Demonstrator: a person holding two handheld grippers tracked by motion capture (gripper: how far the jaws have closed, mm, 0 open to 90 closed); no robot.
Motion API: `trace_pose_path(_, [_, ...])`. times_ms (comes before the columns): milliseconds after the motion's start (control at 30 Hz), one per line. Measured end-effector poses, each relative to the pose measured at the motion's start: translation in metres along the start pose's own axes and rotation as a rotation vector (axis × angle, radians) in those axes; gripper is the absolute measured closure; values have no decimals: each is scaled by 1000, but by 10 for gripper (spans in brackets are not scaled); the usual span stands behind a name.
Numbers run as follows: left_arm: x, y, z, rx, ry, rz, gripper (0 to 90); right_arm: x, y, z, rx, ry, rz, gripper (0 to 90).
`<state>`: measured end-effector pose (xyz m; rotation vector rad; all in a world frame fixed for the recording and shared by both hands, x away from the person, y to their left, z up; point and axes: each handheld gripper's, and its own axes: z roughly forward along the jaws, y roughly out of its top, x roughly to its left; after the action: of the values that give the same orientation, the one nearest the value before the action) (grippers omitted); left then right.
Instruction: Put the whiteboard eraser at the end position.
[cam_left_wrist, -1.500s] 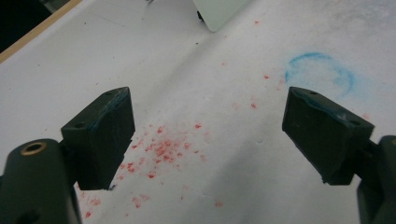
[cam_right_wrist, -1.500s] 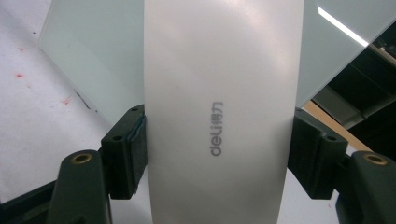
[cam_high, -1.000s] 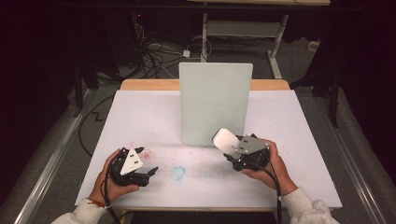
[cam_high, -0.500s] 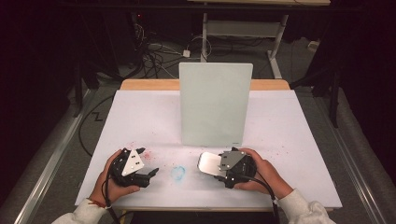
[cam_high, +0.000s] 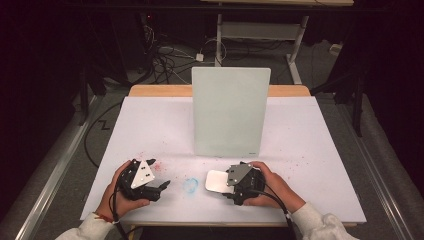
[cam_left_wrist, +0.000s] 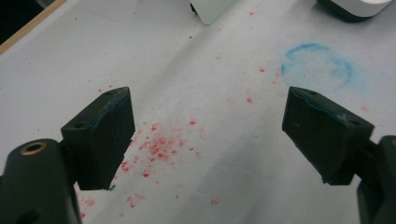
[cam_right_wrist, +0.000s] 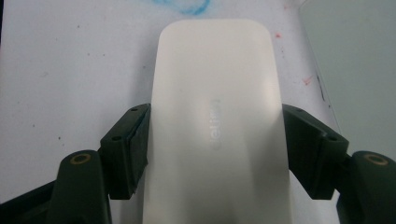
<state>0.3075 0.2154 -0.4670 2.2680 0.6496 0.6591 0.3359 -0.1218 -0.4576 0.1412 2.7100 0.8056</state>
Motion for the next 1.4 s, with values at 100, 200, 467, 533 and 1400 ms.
trace_pose_path(100, [0,0,0,0,1,1,163,-1,-1,-1,-18,-12,10,306])
trace_pose_path(200, [0,0,0,-3,1,-1,162,-5,-2,-7,-82,-13,50,312])
trace_pose_path(467, [0,0,0,-4,2,-1,163,-10,-5,-23,-157,-80,91,312])
trace_pose_path(533, [0,0,-1,-5,1,-1,162,-13,-8,-28,-174,-111,105,310])
trace_pose_path(1400, [0,3,2,-10,-5,-5,162,-27,-83,-82,-246,-545,353,219])
